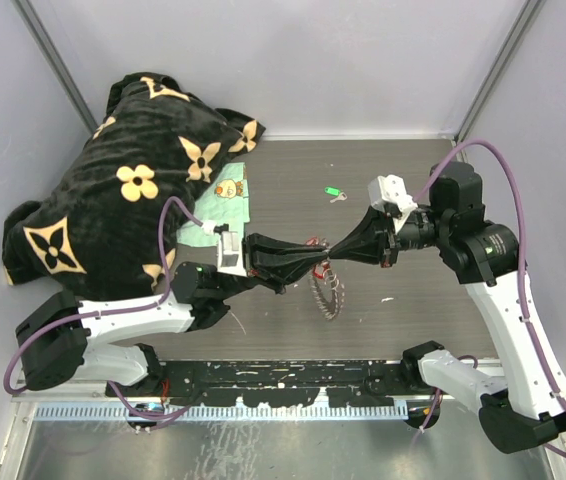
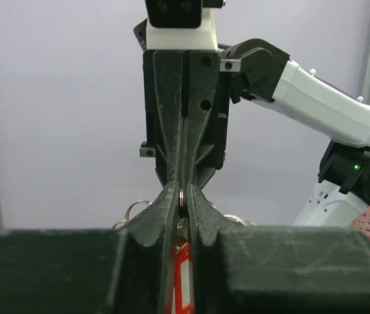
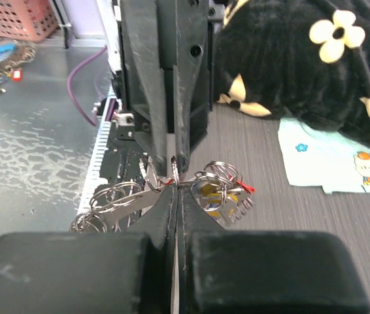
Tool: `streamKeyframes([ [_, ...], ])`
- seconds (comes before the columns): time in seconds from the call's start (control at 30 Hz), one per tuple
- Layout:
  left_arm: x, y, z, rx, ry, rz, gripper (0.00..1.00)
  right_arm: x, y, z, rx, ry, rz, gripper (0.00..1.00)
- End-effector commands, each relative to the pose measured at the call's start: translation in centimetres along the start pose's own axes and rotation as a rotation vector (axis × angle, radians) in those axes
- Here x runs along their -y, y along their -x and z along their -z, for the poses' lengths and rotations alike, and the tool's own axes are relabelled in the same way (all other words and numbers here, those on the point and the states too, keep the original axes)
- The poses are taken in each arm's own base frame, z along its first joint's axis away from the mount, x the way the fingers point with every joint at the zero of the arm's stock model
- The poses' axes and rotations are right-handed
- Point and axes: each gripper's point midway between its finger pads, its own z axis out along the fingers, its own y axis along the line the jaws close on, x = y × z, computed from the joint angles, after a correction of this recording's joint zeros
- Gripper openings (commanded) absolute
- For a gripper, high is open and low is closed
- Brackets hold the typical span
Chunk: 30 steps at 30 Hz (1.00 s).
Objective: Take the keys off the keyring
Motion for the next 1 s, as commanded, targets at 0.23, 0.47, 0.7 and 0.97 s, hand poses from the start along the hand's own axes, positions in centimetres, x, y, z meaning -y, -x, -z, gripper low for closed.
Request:
streamKeyframes([
  [0.23, 0.3, 0.7, 1.9, -0.021, 0.018, -0.059, 0.43, 1.2, -2.5, 1.6, -0.197, -0.111, 0.052, 0.01],
  [0.47, -0.8, -3.1, 5.7, -0.288, 0.072, -0.156, 0.47, 2.0, -8.2, 3.4, -0.542, -0.131, 0.058, 0.01],
  [0.7, -1.1, -6.4, 7.9, -0.408, 0.086, -0.148, 0.45, 2.2, -13.7, 5.6, -0.864, -0.13, 0.14, 0.01],
  [0.97, -2.2, -9.0, 7.1, -0.305, 0.121, -0.096, 0.2, 2.4, -16.0, 5.5, -0.952, -0.091, 0.167, 0.01],
])
